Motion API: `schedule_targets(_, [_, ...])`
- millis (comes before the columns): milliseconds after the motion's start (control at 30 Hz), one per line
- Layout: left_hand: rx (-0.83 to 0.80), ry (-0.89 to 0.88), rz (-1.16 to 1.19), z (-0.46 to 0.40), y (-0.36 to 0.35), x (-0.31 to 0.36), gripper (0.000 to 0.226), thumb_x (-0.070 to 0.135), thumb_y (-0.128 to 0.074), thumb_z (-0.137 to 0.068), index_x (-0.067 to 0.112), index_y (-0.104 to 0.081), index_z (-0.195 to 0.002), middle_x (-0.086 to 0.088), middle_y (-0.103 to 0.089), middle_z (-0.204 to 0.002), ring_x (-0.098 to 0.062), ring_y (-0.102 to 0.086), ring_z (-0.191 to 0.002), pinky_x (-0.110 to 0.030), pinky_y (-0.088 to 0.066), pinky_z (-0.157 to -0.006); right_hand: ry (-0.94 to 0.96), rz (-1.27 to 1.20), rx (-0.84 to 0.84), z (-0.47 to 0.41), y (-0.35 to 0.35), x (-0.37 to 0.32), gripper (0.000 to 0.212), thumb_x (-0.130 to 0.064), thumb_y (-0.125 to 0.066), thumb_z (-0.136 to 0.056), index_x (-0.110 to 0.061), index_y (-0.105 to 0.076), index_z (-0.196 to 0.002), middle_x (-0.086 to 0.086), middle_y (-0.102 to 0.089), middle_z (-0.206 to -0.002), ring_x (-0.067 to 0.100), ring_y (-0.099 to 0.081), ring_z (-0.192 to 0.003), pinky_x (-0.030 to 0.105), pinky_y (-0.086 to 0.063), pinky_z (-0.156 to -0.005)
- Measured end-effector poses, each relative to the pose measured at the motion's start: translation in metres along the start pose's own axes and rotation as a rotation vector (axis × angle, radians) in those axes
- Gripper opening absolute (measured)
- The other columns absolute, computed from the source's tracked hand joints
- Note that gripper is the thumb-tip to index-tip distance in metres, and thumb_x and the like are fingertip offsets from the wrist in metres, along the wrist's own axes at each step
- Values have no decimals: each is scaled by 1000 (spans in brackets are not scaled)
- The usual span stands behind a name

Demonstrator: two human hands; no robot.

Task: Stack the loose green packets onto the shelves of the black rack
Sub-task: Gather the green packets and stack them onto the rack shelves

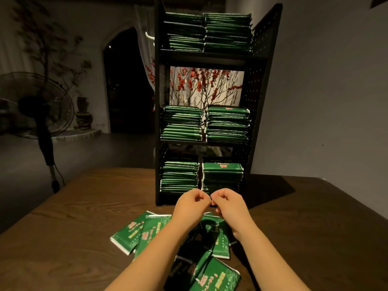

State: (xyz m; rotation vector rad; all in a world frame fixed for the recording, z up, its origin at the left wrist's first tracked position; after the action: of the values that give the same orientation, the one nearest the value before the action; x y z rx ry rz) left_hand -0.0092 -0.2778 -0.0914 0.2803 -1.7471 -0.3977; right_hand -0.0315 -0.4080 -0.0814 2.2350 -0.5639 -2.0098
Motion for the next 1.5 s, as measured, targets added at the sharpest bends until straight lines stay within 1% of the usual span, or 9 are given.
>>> schedule_targets(200, [-57, -94, -330, 22, 14, -14, 6, 27, -61, -87, 27, -66, -85, 7, -68, -82, -10, -63, -80, -33, -54, -77, 91, 290, -53, 23, -8, 21, 14, -19, -60, -93, -27, -64, -82, -6, -65, -86, 7, -57, -76, 13, -41, -58])
schedule_targets(300, [-39, -154, -514, 29, 26, -26, 12, 28, -58, -89, 29, -66, -98, 9, -68, -100, -14, -60, -96, -35, -51, -87, 69, 447, -48, 30, -9, 36, 10, -24, -57, -95, -29, -61, -87, -8, -62, -97, 4, -55, -77, 12, -39, -57])
schedule_targets(400, [27, -169, -723, 33, 42, -43, 39, 36, -55, -93, 29, -52, -131, 7, -56, -132, -19, -47, -124, -36, -44, -99, -66, 611, -38, 33, -5, 46, 22, -30, -54, -97, -22, -56, -117, 3, -51, -125, 18, -53, -105, 25, -47, -80])
schedule_targets(500, [-41, -46, -773, 35, 50, -65, 59, 48, -51, -94, 26, -35, -146, 3, -42, -149, -21, -39, -136, -40, -41, -107, -224, 701, -19, 32, -3, 56, 41, -35, -52, -97, -11, -47, -131, 10, -49, -129, 31, -45, -120, 36, -42, -93])
schedule_targets(733, [-73, 111, -903, 42, 31, -76, 60, 64, -39, -93, 28, -37, -141, -4, -43, -144, -30, -36, -132, -51, -36, -104, -310, 514, -28, 24, -12, 63, 50, -37, -52, -97, -8, -41, -135, 11, -58, -112, 23, -59, -83, 29, -36, -54])
schedule_targets(933, [41, 40, -786, 51, 7, -78, 59, 69, -37, -91, 31, -41, -136, -1, -45, -135, -25, -40, -124, -43, -39, -99, -349, 250, 52, 21, -17, 61, 81, -50, -68, -86, -3, -35, -143, 12, -49, -138, 30, -53, -119, 34, -45, -83])
schedule_targets(1067, [54, -88, -648, 57, 1, -81, 54, 66, -41, -92, 38, -44, -138, 10, -46, -132, -17, -38, -123, -37, -37, -97, -340, 171, -7, 19, -21, 65, 105, -70, -84, -41, -14, -52, -125, 5, -62, -121, 25, -63, -104, 40, -55, -83])
schedule_targets(1233, [-48, -248, -476, 56, 9, -82, 41, 54, -49, -95, 39, -51, -133, 18, -52, -126, -8, -42, -119, -30, -36, -102, -231, 83, 27, 22, -19, 61, 40, -31, -85, -72, -22, -56, -99, 0, -68, -97, 18, -66, -85, 38, -56, -76])
schedule_targets(1500, [-154, -242, -576, 45, 40, -82, 53, 36, -57, -96, 32, -38, -146, 14, -45, -146, -7, -42, -134, -27, -35, -112, -40, 106, 118, 32, 3, 62, 25, -33, -79, -79, -32, -64, -99, -4, -67, -101, 15, -65, -89, 35, -54, -73])
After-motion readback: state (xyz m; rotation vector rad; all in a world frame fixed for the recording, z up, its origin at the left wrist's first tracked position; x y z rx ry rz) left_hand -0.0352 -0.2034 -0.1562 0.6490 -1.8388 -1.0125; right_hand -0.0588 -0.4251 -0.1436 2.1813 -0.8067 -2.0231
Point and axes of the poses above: each hand's wrist, its own z-axis away from the middle knuckle, its own y-axis out of the back of the hand, x = y × z, the point moved 1 cm from there along -z, towards the middle knuckle
